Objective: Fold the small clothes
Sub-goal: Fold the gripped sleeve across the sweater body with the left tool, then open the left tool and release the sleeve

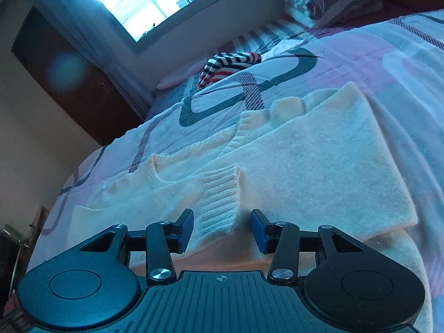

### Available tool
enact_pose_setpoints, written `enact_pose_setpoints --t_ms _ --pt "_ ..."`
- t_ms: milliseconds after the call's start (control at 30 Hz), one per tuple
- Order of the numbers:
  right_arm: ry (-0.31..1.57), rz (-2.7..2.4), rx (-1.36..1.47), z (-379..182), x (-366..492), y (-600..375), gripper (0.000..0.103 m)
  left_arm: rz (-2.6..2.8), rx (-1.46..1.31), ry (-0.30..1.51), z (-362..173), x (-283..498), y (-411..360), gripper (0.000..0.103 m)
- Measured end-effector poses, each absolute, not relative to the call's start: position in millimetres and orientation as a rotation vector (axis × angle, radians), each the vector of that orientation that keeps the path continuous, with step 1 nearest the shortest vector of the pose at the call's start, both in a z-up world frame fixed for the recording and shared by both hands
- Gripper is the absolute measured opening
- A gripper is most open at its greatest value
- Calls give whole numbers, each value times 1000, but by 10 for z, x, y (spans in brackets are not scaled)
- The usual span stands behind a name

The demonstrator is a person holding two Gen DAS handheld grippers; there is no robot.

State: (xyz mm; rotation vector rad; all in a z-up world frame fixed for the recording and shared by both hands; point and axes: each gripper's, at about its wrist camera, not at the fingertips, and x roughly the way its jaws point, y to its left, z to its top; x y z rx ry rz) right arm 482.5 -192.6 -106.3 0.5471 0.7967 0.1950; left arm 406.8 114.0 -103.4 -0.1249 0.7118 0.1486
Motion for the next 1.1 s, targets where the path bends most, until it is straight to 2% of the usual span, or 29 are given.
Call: enact_pose_setpoints --t_ms 100,167,367,433,533,733,1100 --pt "811 207 489 -1027 4892 -1820 7 142 -141 728 -1098 4164 1186 66" --pt "780 199 449 -961 4872 -1799 6 142 -119 732 -1121 4223 1153 65" --pt "647 62 460 -700 4670 -2260 5 107 -62 743 -1155 4266 1098 51" --pt "675 38 460 -743 4642 -2420 5 78 -55 744 -1150 4260 1080 36" --pt "701 31 463 -797 4609 -2529 5 51 -33 743 -1148 4257 1012 21" --pt "700 12 467 -832 4545 -2603 5 39 -31 752 -1149 4286 991 15" --pt "731 6 454 -918 4499 -2719 5 25 -24 768 -1151 4308 1005 14"
